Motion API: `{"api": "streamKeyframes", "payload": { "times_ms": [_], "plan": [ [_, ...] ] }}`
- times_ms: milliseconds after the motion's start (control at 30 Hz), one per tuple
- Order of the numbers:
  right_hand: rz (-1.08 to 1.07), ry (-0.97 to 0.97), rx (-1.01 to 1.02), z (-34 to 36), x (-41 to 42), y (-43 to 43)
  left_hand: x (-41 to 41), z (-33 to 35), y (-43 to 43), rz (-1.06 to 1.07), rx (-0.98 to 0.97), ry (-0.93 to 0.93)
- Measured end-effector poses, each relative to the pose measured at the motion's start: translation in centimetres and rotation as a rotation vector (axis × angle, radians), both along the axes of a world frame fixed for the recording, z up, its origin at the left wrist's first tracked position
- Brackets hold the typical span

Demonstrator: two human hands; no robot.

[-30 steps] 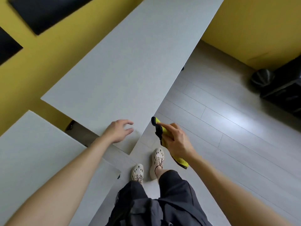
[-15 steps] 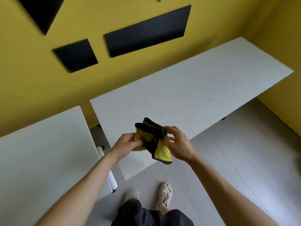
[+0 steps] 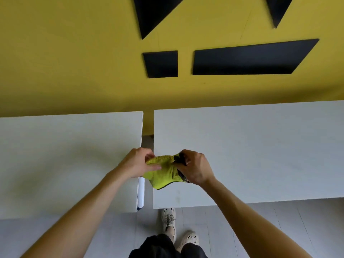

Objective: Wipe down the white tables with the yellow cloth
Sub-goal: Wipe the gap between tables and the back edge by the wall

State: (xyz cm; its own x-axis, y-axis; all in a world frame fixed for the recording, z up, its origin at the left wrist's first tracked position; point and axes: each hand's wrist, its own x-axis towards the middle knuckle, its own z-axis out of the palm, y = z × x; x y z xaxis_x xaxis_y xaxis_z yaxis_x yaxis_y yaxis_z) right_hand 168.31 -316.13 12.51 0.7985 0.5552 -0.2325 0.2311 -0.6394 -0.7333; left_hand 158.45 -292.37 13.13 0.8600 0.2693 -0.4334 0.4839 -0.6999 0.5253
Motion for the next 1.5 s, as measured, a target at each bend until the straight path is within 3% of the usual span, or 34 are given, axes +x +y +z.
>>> {"api": "streamKeyframes", "payload": {
  "times_ms": [100, 167, 233, 267, 333, 433, 533, 600, 733, 933, 1033, 1133, 1233, 1333, 1400, 1500],
  "plan": [
    [0.028, 0.019, -0.01, 0.8, 1.7, 0.4, 1.0, 0.1, 1.5, -0.057, -0.13, 0.119],
    [0.033, 0.07, 0.035, 2.1, 3.0, 0.4, 1.7, 1.1, 2.1, 0.01, -0.218, 0.018],
    [0.035, 0.11, 0.059, 3.5, 4.6, 0.6, 2.6, 1.9, 2.6, 0.15, -0.431, -0.092],
    [0.048, 0.121, 0.028, 4.0, 5.5, 0.9, 3.0, 2.2, 2.7, 0.193, -0.544, -0.112],
    [0.083, 0.134, -0.083, 4.2, 7.5, 1.6, 4.2, 2.1, 2.6, 0.165, -0.591, -0.119],
    [0.082, 0.132, -0.226, 2.3, 10.3, 2.1, 7.3, -0.5, 2.5, 0.069, -0.395, -0.157],
    [0.051, -0.02, -0.277, -1.0, 11.0, 1.6, 9.5, -4.2, 1.9, -0.03, -0.075, -0.188],
    [0.154, -0.068, -0.384, -3.4, 9.8, 0.4, 9.4, -7.1, 0.8, -0.165, 0.065, -0.145],
    [0.472, 0.074, -0.598, -6.9, 6.9, -3.5, 6.0, -11.4, -1.3, -0.373, 0.157, 0.094],
    [0.288, 0.034, -0.506, -8.7, 10.0, -4.9, 6.1, -15.2, -3.5, 0.167, 0.161, 0.025],
    [0.354, -0.017, -0.466, -8.1, 11.7, -4.2, 8.8, -16.4, -4.8, 0.065, 0.248, 0.005],
    [0.392, -0.065, -0.418, -8.4, 13.3, -4.3, 11.9, -16.0, -5.5, -0.12, 0.347, 0.106],
    [0.414, -0.101, -0.382, -9.3, 14.7, -3.9, 13.4, -14.5, -6.3, -0.245, 0.301, 0.221],
    [0.417, -0.106, -0.351, -9.8, 15.6, -2.3, 11.9, -13.5, -5.7, -0.08, 0.08, 0.291],
    [0.4, -0.135, -0.316, -10.0, 16.1, -0.5, 9.9, -12.7, -3.8, 0.192, -0.047, 0.219],
    [0.361, -0.182, -0.267, -11.0, 17.0, 2.6, 7.9, -10.9, 0.3, 0.63, -0.056, 0.031]
  ]
}}
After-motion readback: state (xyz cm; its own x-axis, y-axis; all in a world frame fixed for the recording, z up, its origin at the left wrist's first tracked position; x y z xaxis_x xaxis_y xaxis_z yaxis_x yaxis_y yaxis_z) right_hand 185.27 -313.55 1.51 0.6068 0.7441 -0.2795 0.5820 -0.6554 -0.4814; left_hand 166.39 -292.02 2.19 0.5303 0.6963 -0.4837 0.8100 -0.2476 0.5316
